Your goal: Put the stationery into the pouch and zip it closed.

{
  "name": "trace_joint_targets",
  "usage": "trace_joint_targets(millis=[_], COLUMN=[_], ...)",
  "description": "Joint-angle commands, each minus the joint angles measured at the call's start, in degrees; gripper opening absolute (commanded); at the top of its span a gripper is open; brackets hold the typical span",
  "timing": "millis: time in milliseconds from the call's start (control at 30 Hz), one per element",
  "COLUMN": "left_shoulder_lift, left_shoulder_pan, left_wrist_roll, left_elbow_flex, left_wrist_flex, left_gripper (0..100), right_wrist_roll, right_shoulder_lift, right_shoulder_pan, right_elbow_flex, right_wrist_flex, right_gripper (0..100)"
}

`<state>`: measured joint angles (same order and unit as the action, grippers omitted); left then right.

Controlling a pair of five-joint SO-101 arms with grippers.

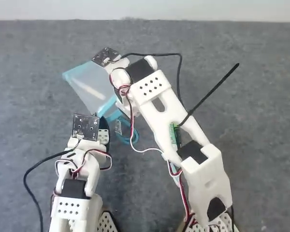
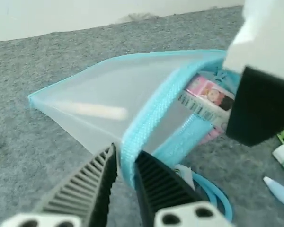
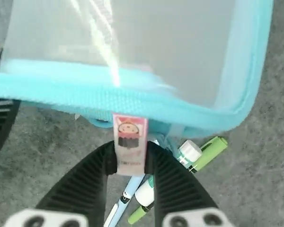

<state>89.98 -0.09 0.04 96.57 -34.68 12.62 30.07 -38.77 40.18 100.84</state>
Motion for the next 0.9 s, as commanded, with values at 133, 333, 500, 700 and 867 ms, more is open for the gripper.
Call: trace_joint_targets(millis=[133, 333, 500, 700, 867], left_shoulder_lift=[0.9, 0.9, 0.9, 0.9, 0.9], left_shoulder_pan=[1.4, 1.5, 1.5, 1.4, 1.2], left_wrist_roll=[-0.9, -0.9, -0.9, -0.9, -0.9], left_elbow_flex=[-0.9, -0.9, -0.9, -0.9, -0.9], left_wrist_flex=[0.0, 0.0, 0.0, 0.0, -0.1], left_gripper=[1, 1, 1, 1, 1], right_wrist_roll=[-0.7, -0.7, -0.9, -2.8, -3.3], right_shoulder_lift=[-5.1, -8.4, -9.0, -9.2, -9.7], right_shoulder_pan=[-2.5, -4.3, -2.7, -2.9, -3.6], right_elbow_flex=[-4.7, -6.8, -1.9, 2.1, 2.4], right_wrist_flex=[2.2, 2.1, 1.8, 1.7, 1.6], right_gripper=[0.6, 0.6, 0.6, 3.6, 15.2])
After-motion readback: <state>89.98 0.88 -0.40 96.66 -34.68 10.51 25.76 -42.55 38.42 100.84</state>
